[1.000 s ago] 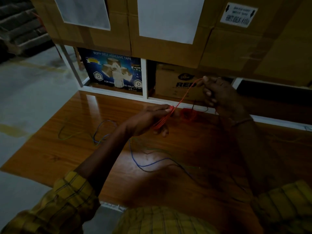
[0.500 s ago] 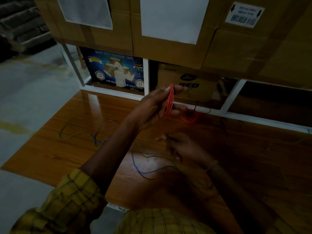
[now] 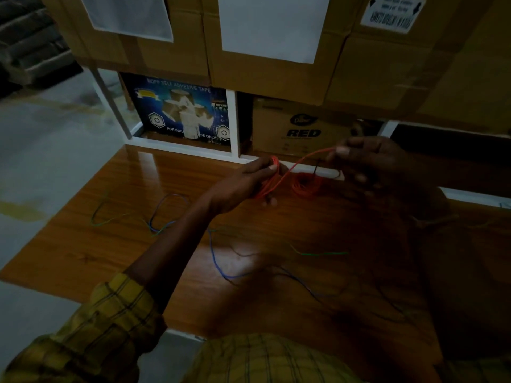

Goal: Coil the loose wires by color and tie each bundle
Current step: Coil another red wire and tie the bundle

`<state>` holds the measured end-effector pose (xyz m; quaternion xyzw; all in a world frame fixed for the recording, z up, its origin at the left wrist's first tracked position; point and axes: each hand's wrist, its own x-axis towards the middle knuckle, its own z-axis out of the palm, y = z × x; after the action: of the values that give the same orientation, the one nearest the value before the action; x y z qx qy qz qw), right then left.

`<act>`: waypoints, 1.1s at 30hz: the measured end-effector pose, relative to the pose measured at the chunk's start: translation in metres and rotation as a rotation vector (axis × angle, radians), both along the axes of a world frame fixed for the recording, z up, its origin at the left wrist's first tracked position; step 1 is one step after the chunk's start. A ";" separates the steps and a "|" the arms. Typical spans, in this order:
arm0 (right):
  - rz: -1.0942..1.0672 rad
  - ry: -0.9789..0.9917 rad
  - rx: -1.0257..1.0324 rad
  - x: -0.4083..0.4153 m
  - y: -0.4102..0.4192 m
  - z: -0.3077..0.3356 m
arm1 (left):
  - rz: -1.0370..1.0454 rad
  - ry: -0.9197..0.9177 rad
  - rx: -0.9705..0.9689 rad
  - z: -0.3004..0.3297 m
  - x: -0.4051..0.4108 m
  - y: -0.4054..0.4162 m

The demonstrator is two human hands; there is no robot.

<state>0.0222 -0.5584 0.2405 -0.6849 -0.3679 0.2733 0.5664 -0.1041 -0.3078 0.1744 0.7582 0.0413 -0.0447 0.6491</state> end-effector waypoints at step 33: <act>0.102 -0.123 -0.066 -0.038 -0.001 -0.011 | 0.121 -0.024 -0.010 -0.011 0.021 -0.012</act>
<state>-0.0155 -0.5597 0.2294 -0.6992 -0.4274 0.2713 0.5050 -0.0835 -0.3195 0.1638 0.7516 0.0792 0.0034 0.6548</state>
